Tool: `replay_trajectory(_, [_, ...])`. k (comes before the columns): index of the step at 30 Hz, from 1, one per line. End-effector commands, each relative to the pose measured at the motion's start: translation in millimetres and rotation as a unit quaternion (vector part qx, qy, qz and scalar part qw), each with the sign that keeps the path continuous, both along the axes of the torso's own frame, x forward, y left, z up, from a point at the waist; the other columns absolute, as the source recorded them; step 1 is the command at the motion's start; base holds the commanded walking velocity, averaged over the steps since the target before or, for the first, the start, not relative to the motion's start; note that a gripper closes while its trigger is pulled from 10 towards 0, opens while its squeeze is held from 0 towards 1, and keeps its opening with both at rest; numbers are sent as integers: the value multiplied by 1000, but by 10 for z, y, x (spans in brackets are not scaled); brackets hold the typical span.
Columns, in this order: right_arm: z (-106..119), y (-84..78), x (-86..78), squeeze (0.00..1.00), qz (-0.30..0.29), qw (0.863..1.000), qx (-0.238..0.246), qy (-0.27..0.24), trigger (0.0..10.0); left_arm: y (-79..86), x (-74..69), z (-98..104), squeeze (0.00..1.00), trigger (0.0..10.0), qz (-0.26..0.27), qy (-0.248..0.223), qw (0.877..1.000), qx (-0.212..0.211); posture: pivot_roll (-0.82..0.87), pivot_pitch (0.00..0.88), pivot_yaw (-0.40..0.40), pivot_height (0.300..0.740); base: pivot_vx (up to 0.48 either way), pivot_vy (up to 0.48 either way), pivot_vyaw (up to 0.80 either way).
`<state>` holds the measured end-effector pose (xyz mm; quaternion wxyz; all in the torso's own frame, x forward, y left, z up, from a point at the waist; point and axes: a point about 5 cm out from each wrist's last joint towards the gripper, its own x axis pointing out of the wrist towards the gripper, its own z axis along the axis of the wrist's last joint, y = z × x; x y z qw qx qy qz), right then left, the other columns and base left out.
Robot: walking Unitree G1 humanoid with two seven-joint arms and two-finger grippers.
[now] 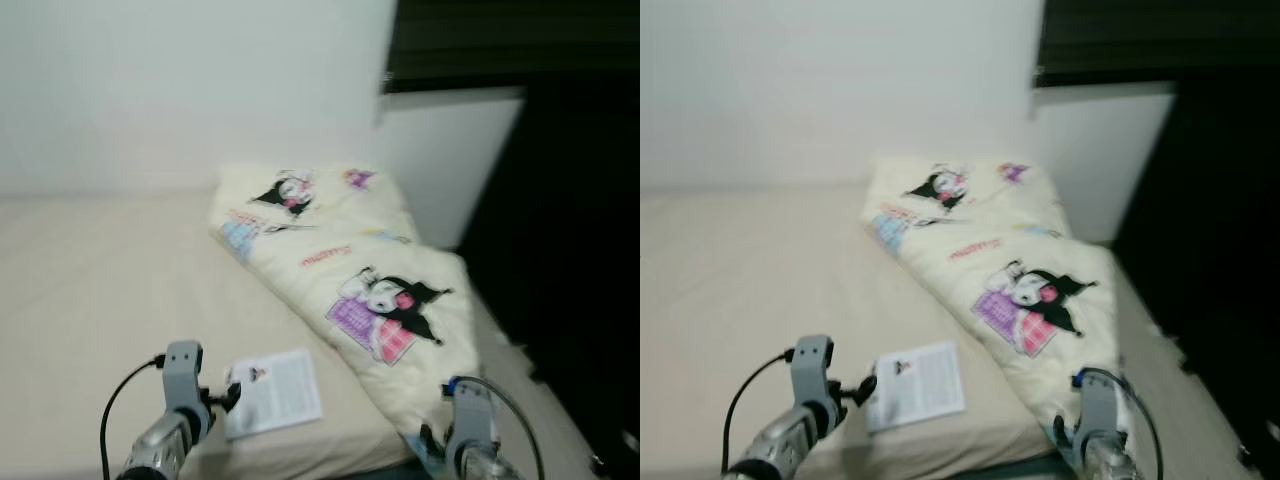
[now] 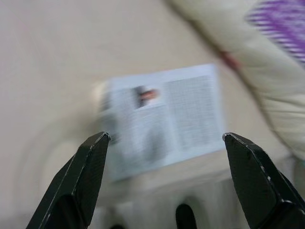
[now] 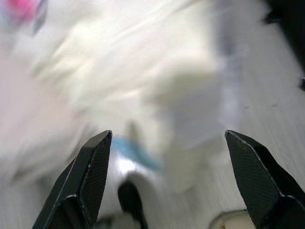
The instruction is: Clean up the room
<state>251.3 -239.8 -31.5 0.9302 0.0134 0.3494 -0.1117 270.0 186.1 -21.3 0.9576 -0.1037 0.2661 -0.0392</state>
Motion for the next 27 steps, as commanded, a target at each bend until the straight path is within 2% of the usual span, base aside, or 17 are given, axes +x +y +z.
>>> replay_trajectory(1, [80, -34, 82, 0, -12, 1000, 5, -24, 10000, 24, 99, 95, 0, 10000, 6, -22, 1000, -1, -100, 0, 11, 740, 0, 0, -800])
replay_trajectory(4, [337, -59, 349, 0, -13, 996, 9, -89, 10000, 88, 211, 201, 0, 10000, 41, -39, 998, 16, -103, 0, 6, 740, 0, 0, -525])
replay_trajectory(5, [337, -59, 349, 0, -13, 996, 9, -89, 10000, 88, 211, 201, 0, 10000, 41, -39, 998, 16, -103, 0, 6, 740, 0, 0, 0])
replay_trajectory(7, [478, -38, 488, 0, -13, 992, 20, -125, 10000, 161, 251, 244, 0, 10000, 81, -42, 995, 34, -103, 0, 6, 740, 0, 0, 0])
replay_trajectory(8, [478, -38, 488, 0, -13, 992, 20, -125, 10000, 161, 251, 244, 0, 10000, 81, -42, 995, 34, -103, 0, 6, 740, 0, 0, 0])
replay_trajectory(9, [597, -10, 598, 0, -3, 988, 20, -150, 10000, 233, 261, 262, 0, 10000, 121, -39, 991, 40, -105, 0, 1, 740, 0, 0, 0])
replay_trajectory(13, [710, -7, 696, 0, -3, 986, 18, -164, 10000, 317, 257, 273, 0, 10000, 163, -35, 985, 37, -105, 0, 1, 740, 0, 0, 0])
replay_trajectory(16, [921, -12, 849, 0, -4, 979, 30, -204, 10000, 435, 194, 227, 0, 10000, 209, -11, 978, 27, -110, 0, 0, 725, 0, 0, 0])
replay_trajectory(22, [1115, 16, 974, 0, 14, 969, 38, -243, 10000, 464, 119, 153, 0, 10000, 221, 9, 975, 8, -116, 0, 2, 705, 0, 0, 0])
replay_trajectory(27, [1317, 72, 1093, 0, 31, 957, 58, -283, 10000, 394, 27, 54, 0, 10000, 182, 20, 983, -7, -127, 0, 5, 690, 0, 0, 0])
